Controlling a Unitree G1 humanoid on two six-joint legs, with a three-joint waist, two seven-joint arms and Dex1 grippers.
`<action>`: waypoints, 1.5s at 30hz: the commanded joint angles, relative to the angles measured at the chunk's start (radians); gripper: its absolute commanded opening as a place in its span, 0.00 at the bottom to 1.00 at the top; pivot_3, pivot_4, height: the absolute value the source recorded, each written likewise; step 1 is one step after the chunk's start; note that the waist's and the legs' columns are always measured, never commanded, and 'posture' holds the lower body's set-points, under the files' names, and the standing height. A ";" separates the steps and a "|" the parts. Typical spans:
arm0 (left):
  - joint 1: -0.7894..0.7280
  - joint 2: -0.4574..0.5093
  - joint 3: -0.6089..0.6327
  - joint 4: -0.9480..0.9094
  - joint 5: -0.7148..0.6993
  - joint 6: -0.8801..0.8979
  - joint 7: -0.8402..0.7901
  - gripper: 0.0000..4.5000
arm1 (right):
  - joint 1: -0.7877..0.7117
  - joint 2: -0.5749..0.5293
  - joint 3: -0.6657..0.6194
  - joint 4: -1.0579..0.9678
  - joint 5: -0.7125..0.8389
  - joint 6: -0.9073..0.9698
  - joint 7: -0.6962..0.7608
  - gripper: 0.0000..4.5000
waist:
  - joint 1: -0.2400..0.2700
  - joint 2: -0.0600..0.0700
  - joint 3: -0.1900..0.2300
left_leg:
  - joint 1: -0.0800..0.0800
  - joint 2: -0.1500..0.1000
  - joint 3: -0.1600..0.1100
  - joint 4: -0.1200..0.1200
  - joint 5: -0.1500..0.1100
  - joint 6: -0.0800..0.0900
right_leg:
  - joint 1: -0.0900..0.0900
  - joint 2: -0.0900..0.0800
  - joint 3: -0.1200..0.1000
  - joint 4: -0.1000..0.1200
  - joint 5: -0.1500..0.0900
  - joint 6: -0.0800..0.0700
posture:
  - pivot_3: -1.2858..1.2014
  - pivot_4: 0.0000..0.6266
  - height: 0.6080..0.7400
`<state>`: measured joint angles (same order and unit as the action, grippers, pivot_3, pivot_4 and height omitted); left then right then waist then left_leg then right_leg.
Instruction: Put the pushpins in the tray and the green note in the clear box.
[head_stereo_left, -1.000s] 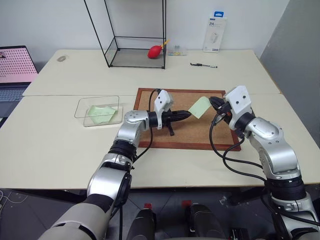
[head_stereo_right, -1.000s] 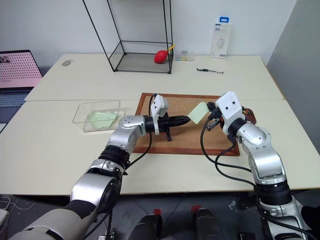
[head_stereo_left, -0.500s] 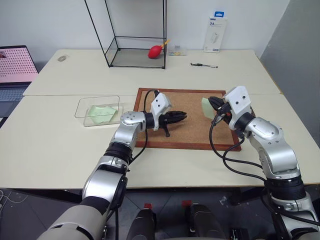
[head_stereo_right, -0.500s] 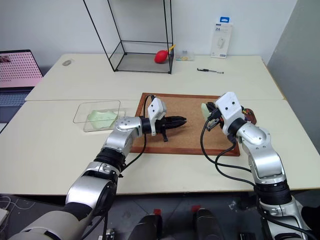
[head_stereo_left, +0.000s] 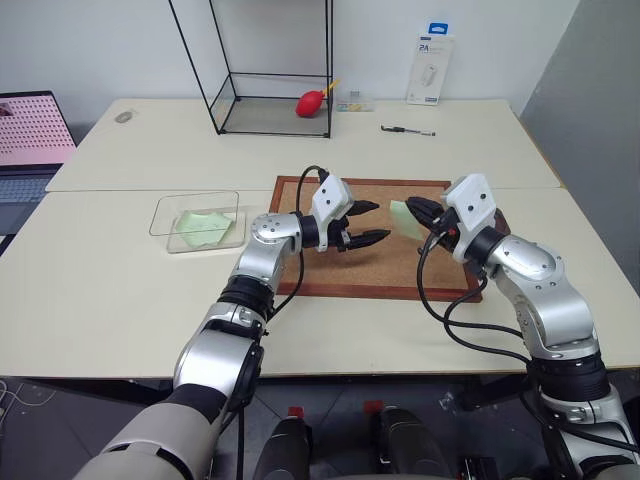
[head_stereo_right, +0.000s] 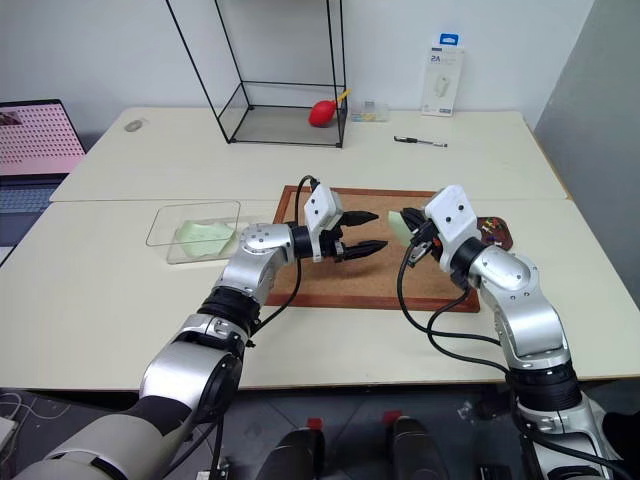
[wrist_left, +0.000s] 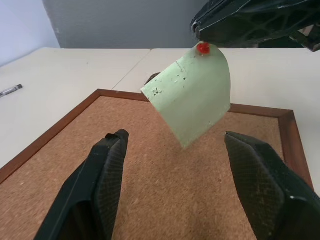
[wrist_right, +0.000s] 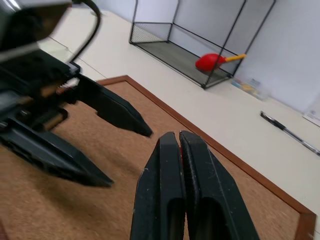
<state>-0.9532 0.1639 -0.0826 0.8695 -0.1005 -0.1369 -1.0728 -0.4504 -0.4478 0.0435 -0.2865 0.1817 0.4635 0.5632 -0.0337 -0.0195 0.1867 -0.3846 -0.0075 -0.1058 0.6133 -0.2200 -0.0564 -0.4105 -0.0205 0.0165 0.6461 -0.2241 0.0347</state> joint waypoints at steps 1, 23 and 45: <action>-0.047 -0.015 0.001 0.020 -0.010 0.008 -0.019 0.71 | -0.008 0.010 0.000 -0.064 0.045 -0.005 0.027 0.00 | 0.000 0.000 0.000 | 0.000 0.000 0.000 0.000 0.000 0.000 | 0.000 0.000 0.000 0.000 0.000 0.000 | 0.52 0.24 1.00; -0.052 -0.025 0.037 0.020 -0.072 0.133 -0.111 0.22 | -0.014 0.008 0.012 -0.067 0.066 0.012 0.034 0.00 | 0.000 0.000 0.000 | 0.000 0.000 0.000 0.000 0.000 0.000 | 0.000 0.000 0.000 0.000 0.000 0.000 | 0.52 0.24 1.00; -0.017 -0.032 0.065 -0.039 -0.096 0.124 -0.073 0.00 | -0.074 0.134 -0.195 0.020 0.148 0.299 -0.231 0.00 | 0.001 0.000 0.000 | 0.000 0.000 0.000 0.000 0.000 0.000 | 0.000 0.000 0.000 0.001 0.000 0.000 | 0.52 0.24 1.00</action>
<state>-0.9701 0.1315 -0.0319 0.8702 -0.1805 0.0106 -1.1580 -0.4887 -0.3370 -0.0516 -0.2594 0.2821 0.6787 0.4115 -0.0324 -0.0195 0.1867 -0.3848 -0.0076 -0.1058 0.6137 -0.2199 -0.0564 -0.4105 -0.0208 0.0169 0.6470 -0.2240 0.0345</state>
